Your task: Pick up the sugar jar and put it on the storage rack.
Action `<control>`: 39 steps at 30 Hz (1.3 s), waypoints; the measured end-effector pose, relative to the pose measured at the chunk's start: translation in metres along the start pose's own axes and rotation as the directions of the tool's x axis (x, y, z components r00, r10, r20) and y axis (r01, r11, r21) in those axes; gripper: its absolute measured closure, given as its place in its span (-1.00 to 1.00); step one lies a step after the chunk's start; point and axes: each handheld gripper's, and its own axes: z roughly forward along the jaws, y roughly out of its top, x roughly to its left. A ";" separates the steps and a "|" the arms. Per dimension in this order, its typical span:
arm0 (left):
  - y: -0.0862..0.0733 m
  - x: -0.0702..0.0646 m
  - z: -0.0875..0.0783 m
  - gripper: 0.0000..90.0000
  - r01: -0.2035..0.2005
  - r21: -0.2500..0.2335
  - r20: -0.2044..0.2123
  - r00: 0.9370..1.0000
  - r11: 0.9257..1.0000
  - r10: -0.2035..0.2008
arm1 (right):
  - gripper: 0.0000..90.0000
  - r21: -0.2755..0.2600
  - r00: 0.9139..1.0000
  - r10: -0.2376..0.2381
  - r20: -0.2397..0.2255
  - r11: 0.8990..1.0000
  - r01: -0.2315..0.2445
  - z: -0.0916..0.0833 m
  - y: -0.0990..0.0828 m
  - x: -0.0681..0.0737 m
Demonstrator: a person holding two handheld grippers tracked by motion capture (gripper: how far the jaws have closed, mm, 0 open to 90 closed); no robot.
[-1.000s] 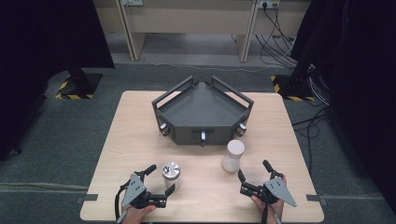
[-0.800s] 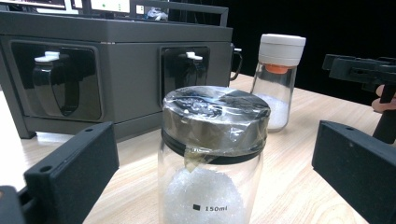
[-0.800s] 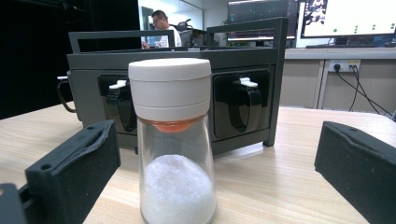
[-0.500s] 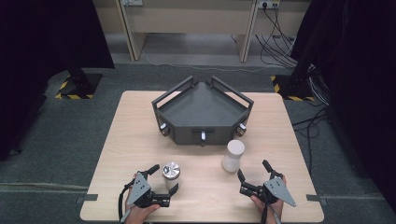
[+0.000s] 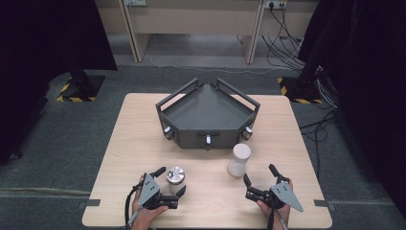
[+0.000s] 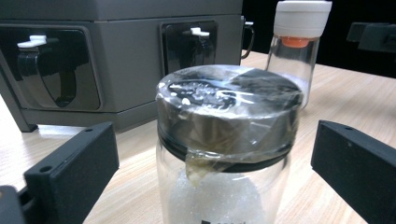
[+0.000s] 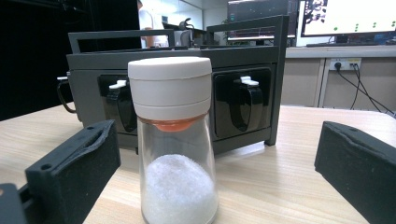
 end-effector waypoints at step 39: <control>0.015 -0.001 0.017 -0.31 -0.054 0.065 -0.013 0.998 0.996 0.055 | -0.99 -0.004 1.000 0.014 0.004 1.000 -0.014 0.001 -0.001 0.000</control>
